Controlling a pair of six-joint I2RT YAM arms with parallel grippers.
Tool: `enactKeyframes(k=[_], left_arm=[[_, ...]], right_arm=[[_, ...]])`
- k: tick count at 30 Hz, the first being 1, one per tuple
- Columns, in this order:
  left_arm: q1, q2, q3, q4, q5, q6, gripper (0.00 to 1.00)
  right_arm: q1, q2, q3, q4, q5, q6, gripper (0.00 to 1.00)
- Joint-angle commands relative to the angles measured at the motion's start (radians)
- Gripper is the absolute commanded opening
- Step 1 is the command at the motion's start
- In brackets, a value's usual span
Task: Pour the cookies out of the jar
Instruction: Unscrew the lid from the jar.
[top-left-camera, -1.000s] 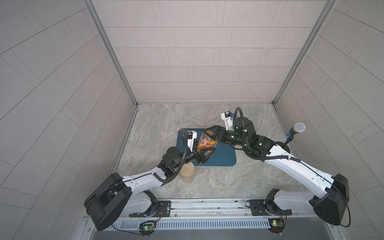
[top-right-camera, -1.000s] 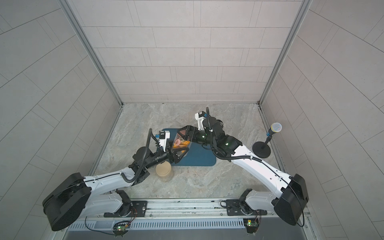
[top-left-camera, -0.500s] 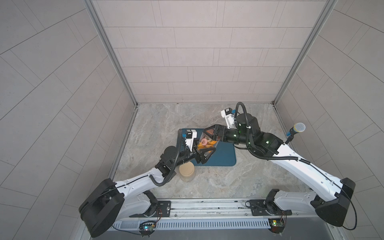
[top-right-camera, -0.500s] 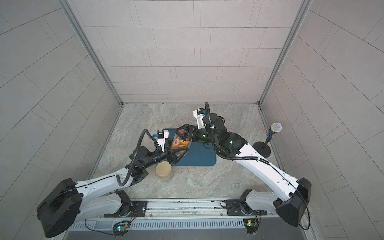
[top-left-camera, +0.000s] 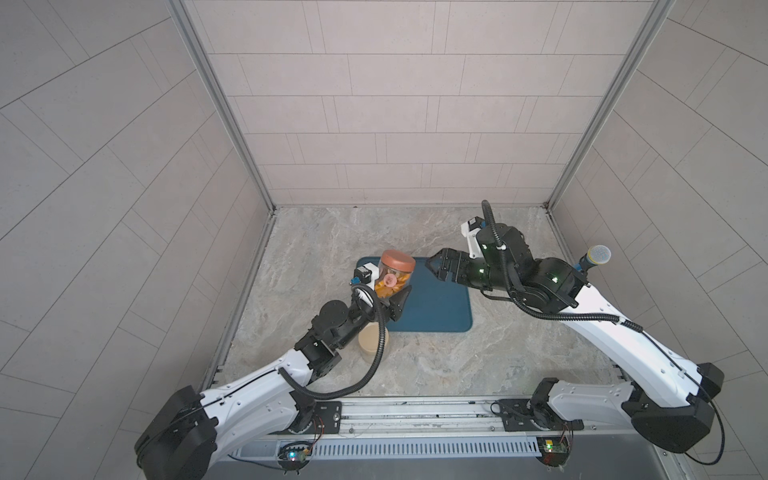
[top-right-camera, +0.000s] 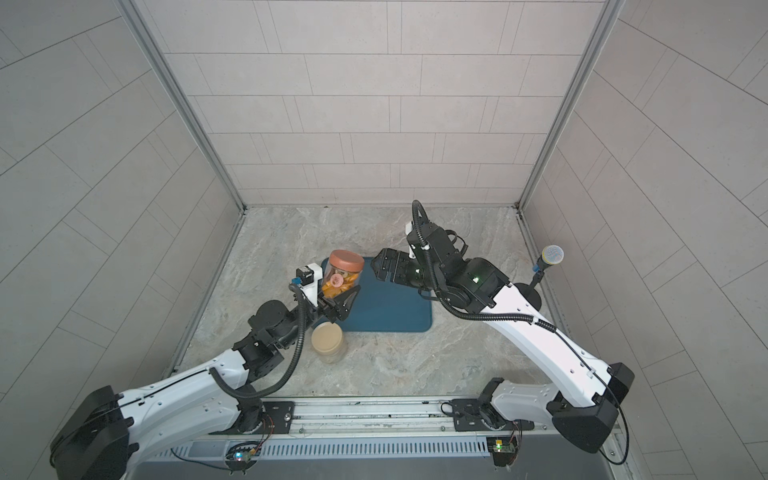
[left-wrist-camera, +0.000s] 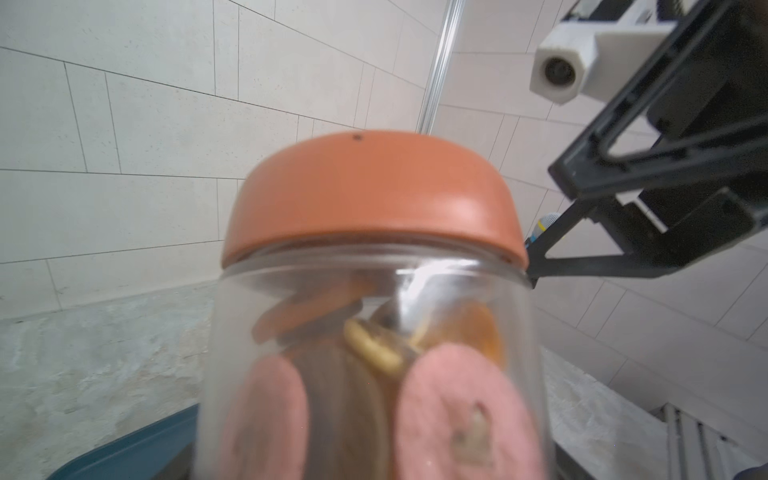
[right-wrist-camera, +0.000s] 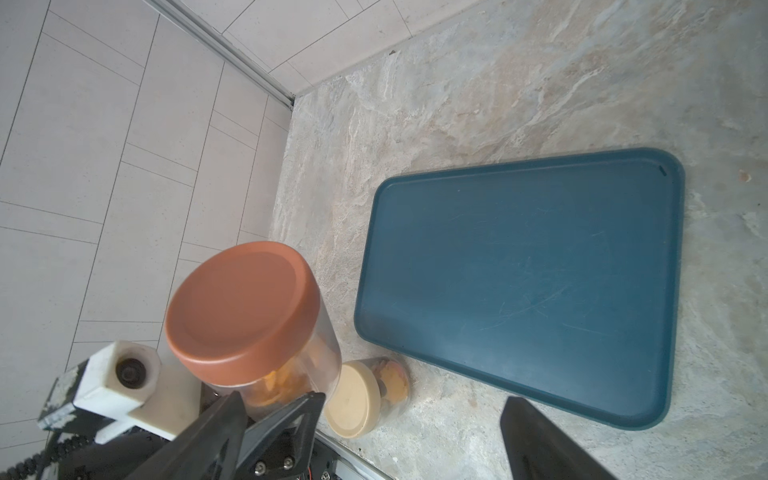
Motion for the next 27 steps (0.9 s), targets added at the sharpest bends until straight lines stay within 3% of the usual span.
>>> enactKeyframes(k=[1,8,27], left_arm=[[-0.036,-0.016,0.027,0.072,-0.029,0.103,0.00],[-0.077,0.017,0.051,0.065,-0.014,0.124,0.00],[-0.098,0.034,0.048,0.053,-0.037,0.158,0.00]], right_arm=[[0.013,0.016,0.010,0.011,-0.009,0.045,1.00],[0.022,0.073,0.007,0.098,-0.038,0.121,1.00],[0.070,0.212,0.046,0.122,-0.054,0.221,1.00]])
